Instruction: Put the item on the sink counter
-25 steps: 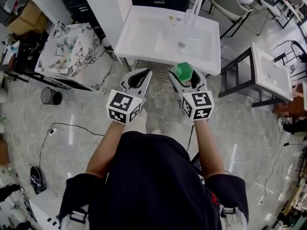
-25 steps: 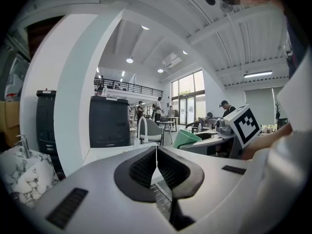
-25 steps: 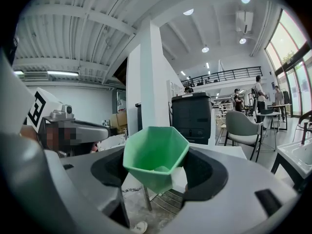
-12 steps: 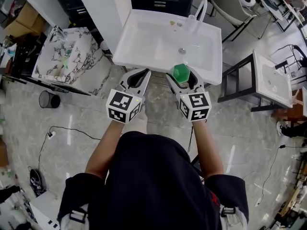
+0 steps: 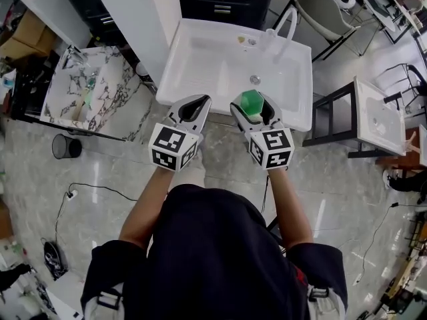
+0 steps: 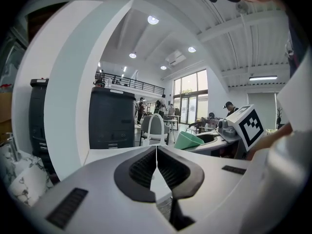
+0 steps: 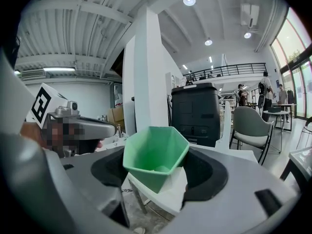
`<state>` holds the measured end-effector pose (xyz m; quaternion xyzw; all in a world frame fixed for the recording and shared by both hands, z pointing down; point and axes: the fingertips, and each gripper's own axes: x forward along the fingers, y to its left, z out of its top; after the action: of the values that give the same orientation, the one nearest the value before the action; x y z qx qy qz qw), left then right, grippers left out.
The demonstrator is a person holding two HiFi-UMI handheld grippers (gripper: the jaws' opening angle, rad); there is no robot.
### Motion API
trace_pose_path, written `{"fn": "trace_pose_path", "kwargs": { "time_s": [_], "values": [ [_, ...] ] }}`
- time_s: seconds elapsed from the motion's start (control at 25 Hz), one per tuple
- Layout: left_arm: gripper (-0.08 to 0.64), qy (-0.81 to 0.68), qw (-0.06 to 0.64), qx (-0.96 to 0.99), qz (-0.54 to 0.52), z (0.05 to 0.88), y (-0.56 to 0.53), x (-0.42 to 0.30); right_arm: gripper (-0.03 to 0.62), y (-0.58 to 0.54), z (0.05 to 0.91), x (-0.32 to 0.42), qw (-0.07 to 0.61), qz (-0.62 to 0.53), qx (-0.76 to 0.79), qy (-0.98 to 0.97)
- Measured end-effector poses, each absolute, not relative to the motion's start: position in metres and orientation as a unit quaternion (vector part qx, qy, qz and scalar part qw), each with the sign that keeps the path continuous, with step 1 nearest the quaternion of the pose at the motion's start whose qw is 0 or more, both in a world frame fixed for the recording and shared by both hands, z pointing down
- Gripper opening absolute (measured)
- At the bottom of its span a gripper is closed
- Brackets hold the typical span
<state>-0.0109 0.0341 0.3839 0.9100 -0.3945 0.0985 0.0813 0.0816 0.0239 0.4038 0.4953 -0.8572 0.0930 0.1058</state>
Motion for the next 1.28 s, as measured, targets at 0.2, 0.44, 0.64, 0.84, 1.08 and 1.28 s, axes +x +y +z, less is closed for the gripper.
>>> {"fn": "trace_pose_path", "kwargs": {
  "time_s": [0.2, 0.44, 0.64, 0.84, 1.08, 1.28],
  "values": [
    [0.017, -0.391, 0.087, 0.911, 0.101, 0.383, 0.001, -0.022, 0.336, -0.009, 0.404, 0.072, 0.108, 0.100, 0.497, -0.855],
    [0.017, -0.381, 0.095, 0.914, 0.103, 0.384, -0.042, -0.036, 0.336, -0.052, 0.405, 0.056, 0.109, 0.110, 0.503, -0.850],
    [0.017, -0.372, 0.100, 0.917, 0.103, 0.387, -0.075, -0.045, 0.336, -0.085, 0.408, 0.047, 0.112, 0.116, 0.510, -0.845],
    [0.017, -0.368, 0.103, 0.919, 0.102, 0.388, -0.102, -0.055, 0.336, -0.111, 0.413, 0.041, 0.113, 0.125, 0.515, -0.841],
    [0.017, -0.361, 0.115, 0.920, 0.101, 0.392, -0.127, -0.065, 0.336, -0.136, 0.414, 0.033, 0.114, 0.129, 0.524, -0.834],
    [0.017, -0.350, 0.118, 0.924, 0.103, 0.395, -0.138, -0.070, 0.336, -0.150, 0.414, 0.028, 0.112, 0.133, 0.531, -0.829]
  ]
}}
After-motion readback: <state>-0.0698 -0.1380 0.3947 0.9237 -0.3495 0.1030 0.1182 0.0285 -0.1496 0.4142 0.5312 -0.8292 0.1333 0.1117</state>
